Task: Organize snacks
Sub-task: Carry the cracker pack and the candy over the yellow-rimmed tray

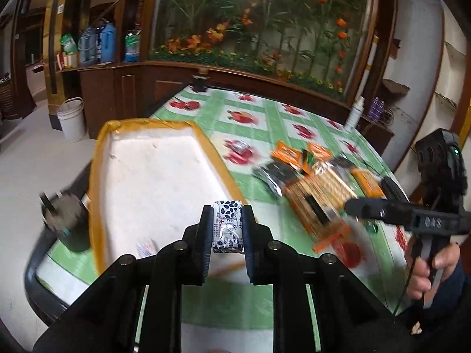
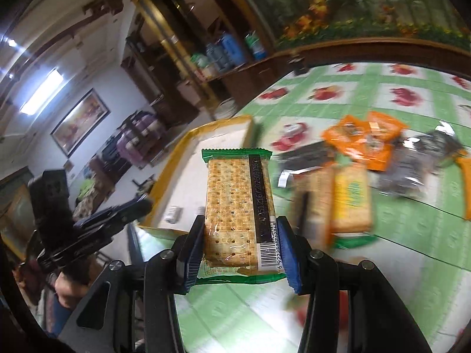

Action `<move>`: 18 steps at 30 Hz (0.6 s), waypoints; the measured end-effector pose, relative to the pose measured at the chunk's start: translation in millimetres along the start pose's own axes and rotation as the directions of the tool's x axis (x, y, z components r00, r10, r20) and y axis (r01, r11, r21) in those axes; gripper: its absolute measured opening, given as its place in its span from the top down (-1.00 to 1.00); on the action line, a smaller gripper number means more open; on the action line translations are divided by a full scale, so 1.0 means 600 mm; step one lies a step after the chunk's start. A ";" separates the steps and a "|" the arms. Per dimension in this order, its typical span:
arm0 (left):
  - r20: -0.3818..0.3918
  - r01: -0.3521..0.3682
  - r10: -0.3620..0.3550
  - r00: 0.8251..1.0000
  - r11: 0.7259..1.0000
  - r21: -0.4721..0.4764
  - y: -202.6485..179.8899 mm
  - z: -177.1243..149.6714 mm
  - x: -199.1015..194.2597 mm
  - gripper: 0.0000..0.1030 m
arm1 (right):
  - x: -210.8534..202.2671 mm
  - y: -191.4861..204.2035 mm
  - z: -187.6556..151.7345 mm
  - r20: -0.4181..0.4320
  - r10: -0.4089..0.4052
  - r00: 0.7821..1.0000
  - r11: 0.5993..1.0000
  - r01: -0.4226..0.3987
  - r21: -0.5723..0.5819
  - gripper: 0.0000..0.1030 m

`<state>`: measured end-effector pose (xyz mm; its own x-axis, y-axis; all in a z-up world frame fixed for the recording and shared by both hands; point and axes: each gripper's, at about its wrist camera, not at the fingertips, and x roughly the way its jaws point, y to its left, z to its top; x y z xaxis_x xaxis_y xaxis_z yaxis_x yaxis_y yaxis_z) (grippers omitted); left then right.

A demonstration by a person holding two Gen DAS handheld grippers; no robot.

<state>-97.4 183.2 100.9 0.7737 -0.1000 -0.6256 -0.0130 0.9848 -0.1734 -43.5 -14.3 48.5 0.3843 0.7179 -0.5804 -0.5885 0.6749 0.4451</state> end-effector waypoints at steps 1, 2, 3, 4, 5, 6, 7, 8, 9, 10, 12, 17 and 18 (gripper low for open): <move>0.002 -0.013 0.013 1.000 1.000 -0.006 0.011 0.016 0.005 0.69 | 0.014 0.010 0.012 -0.017 0.012 1.000 1.000 -0.012 -0.001 0.08; 0.001 -0.020 0.020 1.000 1.000 -0.009 0.019 0.027 0.011 0.69 | 0.027 0.019 0.021 -0.033 0.018 0.999 1.000 -0.018 -0.001 0.08; -0.003 -0.026 0.026 1.000 1.000 -0.015 0.028 0.039 0.019 0.69 | 0.044 0.029 0.035 -0.048 0.020 0.999 1.000 -0.020 0.002 0.08; -0.010 -0.039 0.039 0.999 0.999 -0.028 0.041 0.055 0.030 0.69 | 0.060 0.037 0.049 -0.059 0.021 0.998 1.000 -0.021 0.001 0.08; -0.015 -0.049 0.048 0.999 0.998 -0.038 0.050 0.064 0.036 0.69 | 0.077 0.046 0.062 -0.068 0.020 0.997 1.000 -0.021 -0.007 0.08; -0.025 -0.057 0.055 0.998 0.997 -0.049 0.062 0.072 0.046 0.69 | 0.091 0.052 0.073 -0.073 0.012 0.997 1.000 -0.013 -0.012 0.08; -0.037 -0.067 0.065 0.997 0.996 -0.060 0.074 0.082 0.058 0.69 | 0.109 0.058 0.086 -0.078 0.000 0.997 1.000 -0.001 -0.014 0.08; -0.043 -0.088 0.085 0.995 0.993 -0.075 0.088 0.091 0.070 0.69 | 0.122 0.061 0.095 -0.084 -0.006 0.996 1.000 0.005 -0.018 0.08; -0.051 -0.102 0.098 0.994 0.991 -0.088 0.099 0.098 0.082 0.69 | 0.141 0.064 0.108 -0.085 -0.016 0.996 1.000 0.014 -0.025 0.08; -0.069 -0.113 0.106 0.992 0.988 -0.106 0.114 0.108 0.101 0.69 | 0.159 0.064 0.121 -0.085 -0.033 0.996 0.999 0.030 -0.029 0.08; -0.095 -0.136 0.124 0.988 0.982 -0.135 0.133 0.113 0.126 0.69 | 0.199 0.063 0.142 -0.100 -0.061 0.993 0.998 0.058 -0.033 0.08; -0.169 -0.203 0.177 0.970 0.967 -0.154 0.159 0.121 0.194 0.69 | 0.286 0.051 0.184 -0.128 -0.095 0.987 0.995 0.093 -0.019 0.07; -0.179 -0.216 0.187 0.966 0.964 -0.157 0.165 0.121 0.204 0.69 | 0.300 0.051 0.189 -0.134 -0.098 0.986 0.995 0.096 -0.018 0.08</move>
<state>42.2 278.7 62.5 0.6313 0.0621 -0.7730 -0.2788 0.9483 -0.1515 88.5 154.9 34.8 0.3412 0.6193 -0.7072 -0.5617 0.7375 0.3749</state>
